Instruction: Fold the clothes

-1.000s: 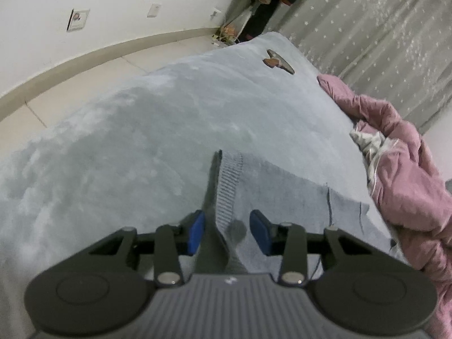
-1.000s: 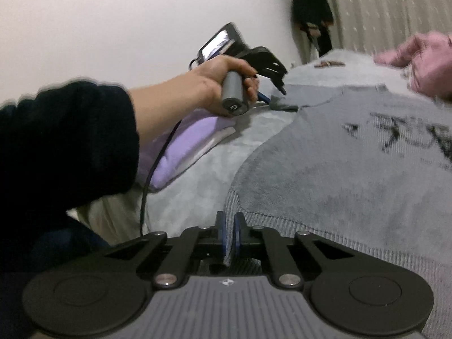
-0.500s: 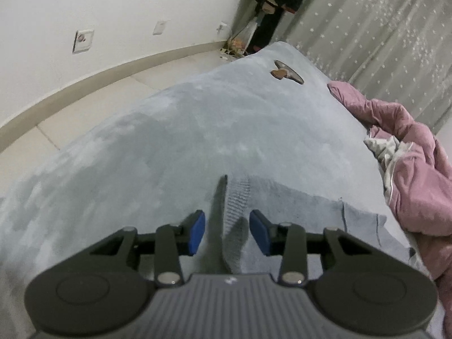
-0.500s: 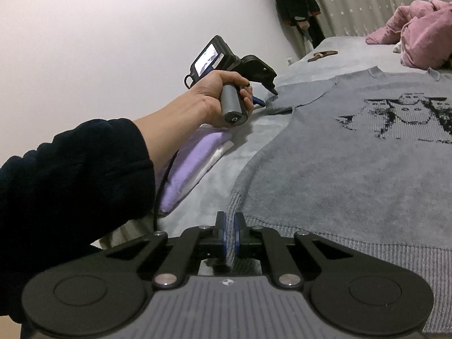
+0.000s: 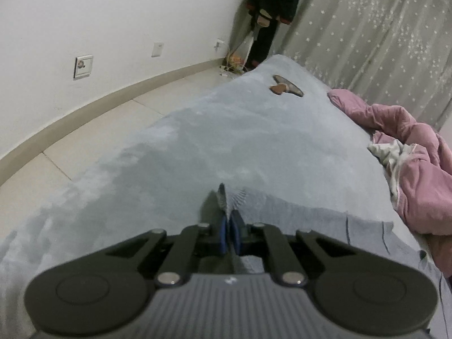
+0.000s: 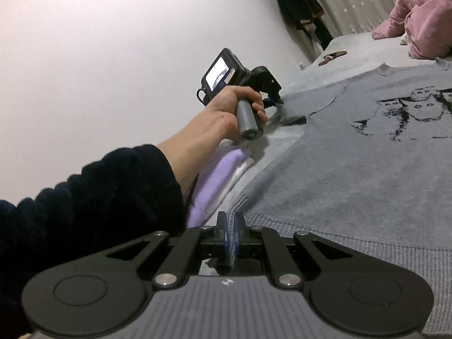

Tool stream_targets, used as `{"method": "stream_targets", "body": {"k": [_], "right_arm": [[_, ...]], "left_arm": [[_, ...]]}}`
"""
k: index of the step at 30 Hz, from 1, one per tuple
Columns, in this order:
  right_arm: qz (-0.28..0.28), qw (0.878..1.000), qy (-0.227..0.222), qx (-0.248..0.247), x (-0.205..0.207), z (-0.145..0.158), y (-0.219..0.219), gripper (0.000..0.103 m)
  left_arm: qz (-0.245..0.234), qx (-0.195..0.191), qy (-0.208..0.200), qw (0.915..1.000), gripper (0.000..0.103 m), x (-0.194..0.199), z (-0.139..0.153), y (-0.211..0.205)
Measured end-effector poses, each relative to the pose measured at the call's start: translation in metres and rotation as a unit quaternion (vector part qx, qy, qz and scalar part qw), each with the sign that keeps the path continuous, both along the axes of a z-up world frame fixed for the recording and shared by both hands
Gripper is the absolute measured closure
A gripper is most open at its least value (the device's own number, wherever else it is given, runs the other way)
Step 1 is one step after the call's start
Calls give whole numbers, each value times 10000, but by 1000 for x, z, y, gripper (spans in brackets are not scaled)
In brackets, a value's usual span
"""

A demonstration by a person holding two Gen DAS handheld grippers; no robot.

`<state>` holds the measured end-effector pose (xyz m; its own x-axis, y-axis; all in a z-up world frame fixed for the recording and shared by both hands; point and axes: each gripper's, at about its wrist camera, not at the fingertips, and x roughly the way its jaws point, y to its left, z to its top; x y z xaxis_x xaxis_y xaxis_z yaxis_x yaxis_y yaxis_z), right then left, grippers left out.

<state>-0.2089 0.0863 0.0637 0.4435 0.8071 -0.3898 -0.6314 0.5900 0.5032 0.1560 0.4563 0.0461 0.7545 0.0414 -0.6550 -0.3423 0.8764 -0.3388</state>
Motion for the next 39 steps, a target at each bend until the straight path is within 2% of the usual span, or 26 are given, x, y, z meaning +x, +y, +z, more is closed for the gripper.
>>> {"method": "stream_targets", "body": {"k": [6, 16, 18, 22, 26, 29, 31, 32, 33, 35, 39], "right_arm": [[68, 9992, 348, -176, -2, -15, 10, 96], [275, 9995, 175, 50, -7, -1, 10, 96], [256, 9994, 211, -122, -4, -8, 13, 96], [200, 9985, 408, -314, 3, -23, 15, 96], [216, 9984, 347, -399, 3, -23, 18, 95], [221, 9986, 311, -362, 2, -18, 13, 92], [221, 9988, 285, -321, 1, -14, 9, 79], [220, 9989, 272, -301, 0, -12, 8, 67], [220, 9990, 259, -281, 0, -10, 6, 61], [219, 9992, 233, -240, -1, -6, 2, 61], [218, 9995, 182, -159, -3, 2, -6, 60]], "left_arm": [[33, 167, 129, 9998, 97, 5, -5, -6], [298, -51, -87, 9995, 97, -6, 4, 19], [182, 93, 83, 9998, 97, -2, -5, 14], [67, 645, 231, 9976, 97, 4, -7, -4], [11, 825, 300, 9961, 92, 5, -5, -9], [-17, 961, 322, 9948, 82, 3, 0, -12], [20, 1206, 305, 9922, 74, -2, 5, -13], [55, 1370, 293, 9901, 69, -5, 8, -13], [80, 1491, 268, 9884, 66, -9, 11, -12], [159, 1592, 212, 9869, 64, -19, 17, -8], [262, 1423, 93, 9894, 65, -43, 32, -4]]}}
